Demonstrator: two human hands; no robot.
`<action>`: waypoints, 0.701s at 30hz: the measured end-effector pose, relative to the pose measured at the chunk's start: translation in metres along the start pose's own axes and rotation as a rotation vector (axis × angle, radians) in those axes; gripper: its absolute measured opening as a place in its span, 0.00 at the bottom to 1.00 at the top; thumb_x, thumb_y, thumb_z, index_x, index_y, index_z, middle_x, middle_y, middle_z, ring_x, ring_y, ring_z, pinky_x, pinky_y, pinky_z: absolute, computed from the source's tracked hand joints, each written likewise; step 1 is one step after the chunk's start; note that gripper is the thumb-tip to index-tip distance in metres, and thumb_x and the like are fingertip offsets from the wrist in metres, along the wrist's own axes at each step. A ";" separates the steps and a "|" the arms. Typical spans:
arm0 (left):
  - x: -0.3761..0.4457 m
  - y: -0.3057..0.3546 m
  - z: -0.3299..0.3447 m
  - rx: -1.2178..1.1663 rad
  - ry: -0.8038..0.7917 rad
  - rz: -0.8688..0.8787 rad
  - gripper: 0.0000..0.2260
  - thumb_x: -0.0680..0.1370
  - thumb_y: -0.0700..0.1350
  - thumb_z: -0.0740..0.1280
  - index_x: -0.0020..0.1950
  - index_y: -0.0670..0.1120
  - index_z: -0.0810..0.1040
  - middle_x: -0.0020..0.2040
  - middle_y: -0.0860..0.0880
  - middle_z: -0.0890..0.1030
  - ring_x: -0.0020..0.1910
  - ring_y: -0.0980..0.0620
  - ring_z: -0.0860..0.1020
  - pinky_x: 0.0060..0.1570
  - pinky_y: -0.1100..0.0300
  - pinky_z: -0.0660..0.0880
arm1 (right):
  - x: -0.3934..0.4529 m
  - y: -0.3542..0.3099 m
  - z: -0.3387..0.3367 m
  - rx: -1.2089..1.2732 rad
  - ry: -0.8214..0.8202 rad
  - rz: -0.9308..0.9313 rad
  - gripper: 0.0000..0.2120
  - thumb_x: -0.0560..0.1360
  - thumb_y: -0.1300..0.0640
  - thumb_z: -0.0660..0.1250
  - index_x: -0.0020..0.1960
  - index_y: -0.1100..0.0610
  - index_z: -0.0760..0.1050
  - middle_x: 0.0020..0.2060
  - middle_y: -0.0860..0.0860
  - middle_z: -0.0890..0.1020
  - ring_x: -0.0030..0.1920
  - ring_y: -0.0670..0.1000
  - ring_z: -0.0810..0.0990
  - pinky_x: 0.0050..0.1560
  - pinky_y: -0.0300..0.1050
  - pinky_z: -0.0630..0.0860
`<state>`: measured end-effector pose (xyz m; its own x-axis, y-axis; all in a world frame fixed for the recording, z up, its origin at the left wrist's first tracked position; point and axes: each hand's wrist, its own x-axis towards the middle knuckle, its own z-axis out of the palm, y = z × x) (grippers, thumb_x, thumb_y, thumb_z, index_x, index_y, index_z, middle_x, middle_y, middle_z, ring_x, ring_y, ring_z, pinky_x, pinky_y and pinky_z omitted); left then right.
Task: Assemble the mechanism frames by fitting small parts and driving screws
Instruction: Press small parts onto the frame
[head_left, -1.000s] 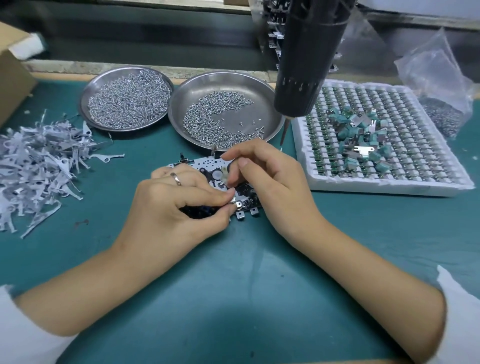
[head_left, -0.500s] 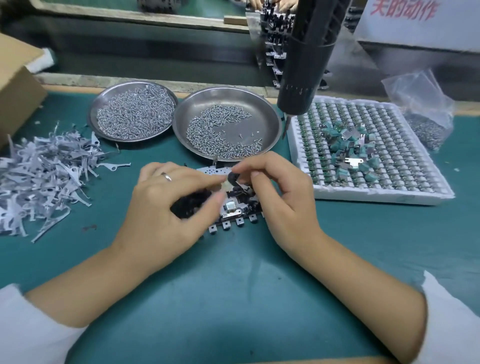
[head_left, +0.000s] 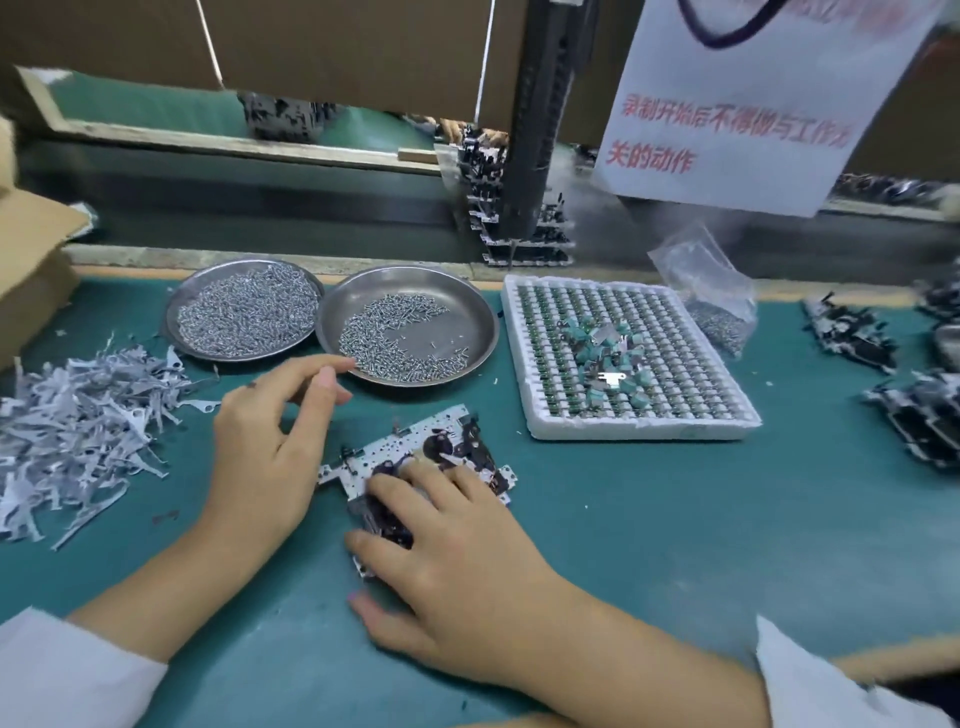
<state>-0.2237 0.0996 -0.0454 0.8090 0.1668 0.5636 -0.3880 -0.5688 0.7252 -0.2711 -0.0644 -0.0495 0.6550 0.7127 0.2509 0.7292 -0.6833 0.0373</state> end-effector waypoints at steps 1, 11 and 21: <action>-0.001 0.000 0.000 0.006 -0.006 0.009 0.09 0.79 0.45 0.59 0.52 0.50 0.79 0.40 0.58 0.79 0.32 0.72 0.72 0.35 0.79 0.64 | -0.010 -0.001 -0.003 -0.005 0.007 0.006 0.15 0.76 0.45 0.58 0.53 0.50 0.80 0.57 0.54 0.79 0.55 0.59 0.76 0.49 0.49 0.74; -0.009 -0.003 0.004 0.085 -0.150 0.195 0.15 0.77 0.53 0.57 0.53 0.50 0.80 0.51 0.63 0.76 0.48 0.69 0.71 0.56 0.71 0.60 | -0.117 0.040 -0.035 -0.109 0.040 0.274 0.14 0.77 0.46 0.60 0.52 0.50 0.81 0.57 0.54 0.80 0.56 0.56 0.79 0.54 0.48 0.77; -0.009 0.002 0.001 0.151 -0.197 0.212 0.17 0.76 0.52 0.58 0.51 0.45 0.82 0.39 0.53 0.79 0.40 0.57 0.71 0.51 0.63 0.62 | -0.165 0.130 -0.053 -0.366 -0.048 0.891 0.19 0.67 0.68 0.70 0.58 0.61 0.78 0.62 0.62 0.75 0.62 0.65 0.73 0.58 0.60 0.71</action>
<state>-0.2318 0.0960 -0.0494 0.7931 -0.1189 0.5973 -0.4987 -0.6899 0.5248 -0.2951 -0.2790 -0.0342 0.9516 -0.0915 0.2932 -0.1415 -0.9779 0.1540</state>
